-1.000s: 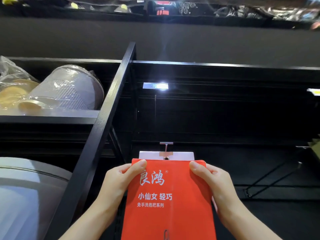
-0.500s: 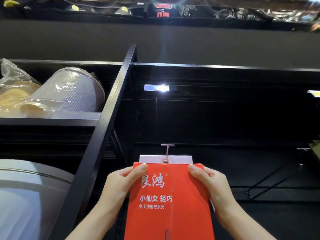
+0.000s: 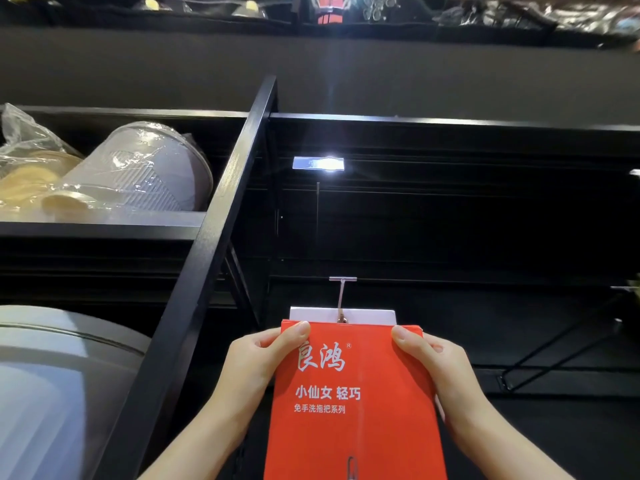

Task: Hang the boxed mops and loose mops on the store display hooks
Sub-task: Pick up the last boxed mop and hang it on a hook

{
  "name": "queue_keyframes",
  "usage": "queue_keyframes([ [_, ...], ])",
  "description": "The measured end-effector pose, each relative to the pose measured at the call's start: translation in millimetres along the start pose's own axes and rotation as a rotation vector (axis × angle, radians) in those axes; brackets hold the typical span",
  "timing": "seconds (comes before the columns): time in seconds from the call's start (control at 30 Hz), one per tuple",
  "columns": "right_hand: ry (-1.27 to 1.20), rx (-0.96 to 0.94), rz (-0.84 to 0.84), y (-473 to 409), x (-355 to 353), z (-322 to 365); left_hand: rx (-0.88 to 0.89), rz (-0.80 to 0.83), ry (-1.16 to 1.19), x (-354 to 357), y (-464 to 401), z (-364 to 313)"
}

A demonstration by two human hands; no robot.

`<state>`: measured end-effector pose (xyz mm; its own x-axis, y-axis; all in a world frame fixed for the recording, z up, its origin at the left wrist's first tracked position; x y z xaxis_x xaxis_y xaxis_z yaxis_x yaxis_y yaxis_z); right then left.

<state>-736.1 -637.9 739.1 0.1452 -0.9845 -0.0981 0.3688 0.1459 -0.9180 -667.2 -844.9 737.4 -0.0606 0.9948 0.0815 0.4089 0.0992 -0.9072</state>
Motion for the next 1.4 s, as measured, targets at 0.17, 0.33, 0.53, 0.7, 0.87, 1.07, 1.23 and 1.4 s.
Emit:
queue_keyframes([
  [0.17,0.012,0.021,0.006,1,2,-10,-0.013,-0.008,0.007,-1,1,6],
  [0.33,0.026,0.019,0.007,2,4,-15,-0.039,-0.020,0.011,-4,-1,15],
  [0.53,0.066,0.012,0.035,2,4,-16,-0.088,-0.017,0.001,-7,-4,24],
  [0.7,0.106,0.017,0.044,-1,2,-18,-0.111,-0.016,-0.037,-7,-7,29],
  [0.87,0.075,0.029,0.028,0,5,-24,-0.099,-0.096,-0.104,-12,-12,35],
  [1.07,0.119,0.010,-0.021,4,3,-23,-0.133,-0.088,-0.111,-14,-12,36],
  [1.23,0.098,0.111,0.048,11,5,-27,-0.145,-0.079,-0.135,-15,-13,38],
  [1.4,0.103,0.106,0.030,13,9,-27,-0.168,-0.079,-0.154,-19,-13,46],
])
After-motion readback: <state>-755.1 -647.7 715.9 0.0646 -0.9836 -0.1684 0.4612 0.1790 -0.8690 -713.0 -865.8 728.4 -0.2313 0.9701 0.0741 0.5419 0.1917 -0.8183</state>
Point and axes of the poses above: each hand's wrist, its own y-axis away from the middle knuckle, its own x-axis out of the palm, z = x × y, the point moved 4 cm from there along -y, towards the middle knuckle, and after that the axes turned 13 degrees about y, right-handed, at the moved point
